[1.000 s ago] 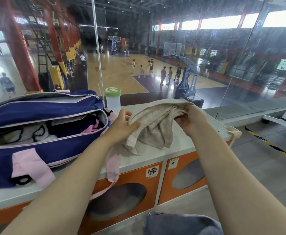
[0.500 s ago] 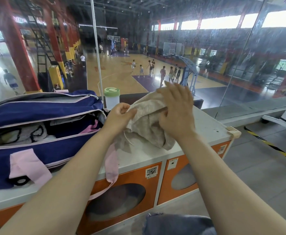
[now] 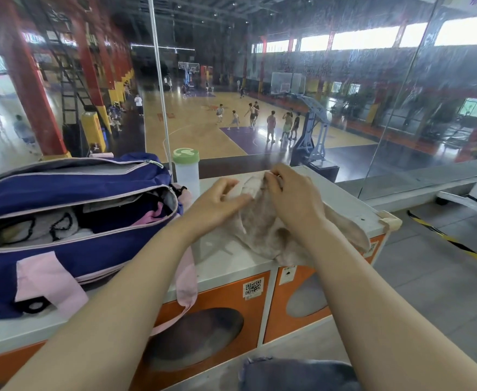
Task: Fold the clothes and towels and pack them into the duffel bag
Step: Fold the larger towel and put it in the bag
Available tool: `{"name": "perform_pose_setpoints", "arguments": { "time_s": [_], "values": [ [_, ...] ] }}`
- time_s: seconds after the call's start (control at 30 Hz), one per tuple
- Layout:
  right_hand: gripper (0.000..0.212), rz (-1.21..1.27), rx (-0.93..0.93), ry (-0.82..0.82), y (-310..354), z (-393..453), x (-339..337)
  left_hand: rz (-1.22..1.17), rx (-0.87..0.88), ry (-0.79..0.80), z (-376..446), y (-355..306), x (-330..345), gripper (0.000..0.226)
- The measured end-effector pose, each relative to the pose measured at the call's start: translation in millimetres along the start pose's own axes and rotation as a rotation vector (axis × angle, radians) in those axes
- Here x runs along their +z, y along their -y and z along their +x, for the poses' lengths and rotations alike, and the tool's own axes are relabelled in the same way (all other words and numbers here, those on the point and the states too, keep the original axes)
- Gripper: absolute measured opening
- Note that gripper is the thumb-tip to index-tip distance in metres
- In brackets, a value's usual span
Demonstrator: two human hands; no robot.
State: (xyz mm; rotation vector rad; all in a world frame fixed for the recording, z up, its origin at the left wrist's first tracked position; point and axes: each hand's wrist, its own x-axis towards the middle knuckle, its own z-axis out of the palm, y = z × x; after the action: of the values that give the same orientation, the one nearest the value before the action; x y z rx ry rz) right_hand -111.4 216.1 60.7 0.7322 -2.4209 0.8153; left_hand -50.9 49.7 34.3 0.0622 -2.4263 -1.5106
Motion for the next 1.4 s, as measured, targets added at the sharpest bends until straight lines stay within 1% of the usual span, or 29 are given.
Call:
{"name": "perform_pose_setpoints", "arguments": {
  "time_s": [0.07, 0.1, 0.13, 0.17, 0.23, 0.3, 0.33, 0.4, 0.43, 0.47, 0.5, 0.53, 0.57, 0.6, 0.63, 0.67, 0.7, 0.73, 0.83, 0.9, 0.93, 1.0, 1.03, 1.1, 1.17, 1.2, 1.3, 1.4],
  "values": [
    [0.027, 0.054, 0.084, -0.016, -5.2, 2.5, 1.0, 0.15, 0.052, 0.014, -0.7, 9.2, 4.7, 0.07],
    [0.027, 0.078, 0.124, -0.011, -7.1, 4.2, 1.3, 0.208, 0.081, -0.017, 0.1, 15.2, 6.8, 0.081],
    [0.027, 0.098, 0.159, 0.006, -8.3, 5.9, 1.4, 0.244, 0.102, -0.052, 1.3, 21.6, 8.2, 0.087],
    [0.026, 0.114, 0.196, 0.039, -8.9, 7.2, 1.6, 0.234, 0.116, -0.076, 1.3, 26.4, 9.8, 0.084],
    [0.024, 0.188, 0.278, 0.121, -9.3, 9.0, 1.8, 0.188, 0.151, -0.119, -3.7, 28.8, 11.9, 0.068],
    [0.02, 0.342, 0.356, 0.174, -8.6, 8.1, 3.4, 0.217, 0.178, -0.206, -8.5, 28.9, 10.3, 0.051],
    [0.017, 0.417, 0.367, 0.186, -9.4, 7.1, 5.2, 0.198, 0.186, -0.244, -9.5, 29.9, 7.4, 0.041],
    [0.014, 0.525, 0.355, 0.224, -8.4, 3.9, 3.2, 0.08, 0.175, -0.287, -8.1, 33.3, 2.7, 0.021],
    [0.021, 0.577, 0.342, 0.265, -7.5, 2.4, 0.6, 0.009, 0.151, -0.305, -6.2, 35.0, 0.8, 0.011],
    [0.031, 0.624, 0.315, 0.314, -6.4, 1.6, -1.9, -0.046, 0.14, -0.33, -5.1, 35.0, -0.6, 0.007],
    [0.039, 0.641, 0.278, 0.357, -4.8, 1.4, -3.5, -0.066, 0.136, -0.362, -3.9, 34.1, -1.8, 0.015],
    [0.043, 0.633, 0.236, 0.384, -2.8, 1.0, -3.6, -0.087, 0.135, -0.375, -3.5, 31.0, -2.6, 0.022],
    [0.041, 0.609, 0.196, 0.388, -1.0, 1.0, -1.7, -0.119, 0.117, -0.377, -3.0, 27.6, -3.2, 0.027],
    [0.033, 0.571, 0.171, 0.362, 0.4, 1.2, 2.0, -0.161, 0.087, -0.362, -3.4, 23.6, -3.3, 0.027],
    [0.022, 0.537, 0.161, 0.312, 1.5, 1.3, 5.1, -0.201, 0.053, -0.344, -4.6, 19.7, -2.8, 0.024],
    [0.017, 0.517, 0.168, 0.257, 1.0, 2.2, 8.5, -0.234, 0.028, -0.32, -5.6, 17.3, -1.8, 0.017],
    [0.019, 0.491, 0.183, 0.211, -0.4, 3.1, 10.5, -0.243, 0.01, -0.294, -7.3, 17.0, -0.6, 0.008],
    [0.019, 0.453, 0.195, 0.177, -1.6, 4.5, 10.4, -0.222, 0.003, -0.276, -9.2, 16.9, 0.8, 0.009],
    [0.029, 0.322, 0.233, 0.082, -4.9, 6.1, 4.1, -0.112, 0.037, -0.26, -11.9, 18.5, 3.6, 0.048],
    [0.027, 0.358, 0.247, 0.038, -4.6, 6.4, -1.5, -0.007, 0.065, -0.264, -10.6, 19.3, 4.5, 0.059],
    [0.023, 0.417, 0.252, 0.037, -2.5, 6.0, -3.5, 0.053, 0.084, -0.266, -9.5, 20.1, 4.9, 0.06],
    [0.031, 0.531, 0.258, 0.042, 1.7, 4.7, -6.2, 0.131, 0.131, -0.284, -7.4, 21.5, 6.1, 0.053],
    [0.034, 0.567, 0.266, 0.042, 2.7, 4.4, -6.8, 0.128, 0.154, -0.303, -6.5, 21.4, 6.6, 0.047],
    [0.03, 0.626, 0.281, 0.046, 5.6, 4.3, -8.7, 0.067, 0.18, -0.339, -5.6, 18.4, 5.9, 0.031],
    [0.021, 0.656, 0.271, 0.06, 7.5, 3.8, -10.0, -0.023, 0.148, -0.338, -4.1, 15.5, 3.5, 0.013],
    [0.018, 0.664, 0.259, 0.061, 7.9, 3.1, -10.7, -0.079, 0.121, -0.326, -3.5, 15.6, 1.6, 0.008],
    [0.015, 0.697, 0.238, 0.061, 6.9, 1.3, -12.3, -0.228, 0.073, -0.333, -0.7, 17.1, -5.2, 0.018],
    [0.015, 0.769, 0.219, 0.134, 10.4, 0.6, -12.2, -0.223, 0.084, -0.407, 0.5, 12.1, -8.8, 0.026]
  ]
}}
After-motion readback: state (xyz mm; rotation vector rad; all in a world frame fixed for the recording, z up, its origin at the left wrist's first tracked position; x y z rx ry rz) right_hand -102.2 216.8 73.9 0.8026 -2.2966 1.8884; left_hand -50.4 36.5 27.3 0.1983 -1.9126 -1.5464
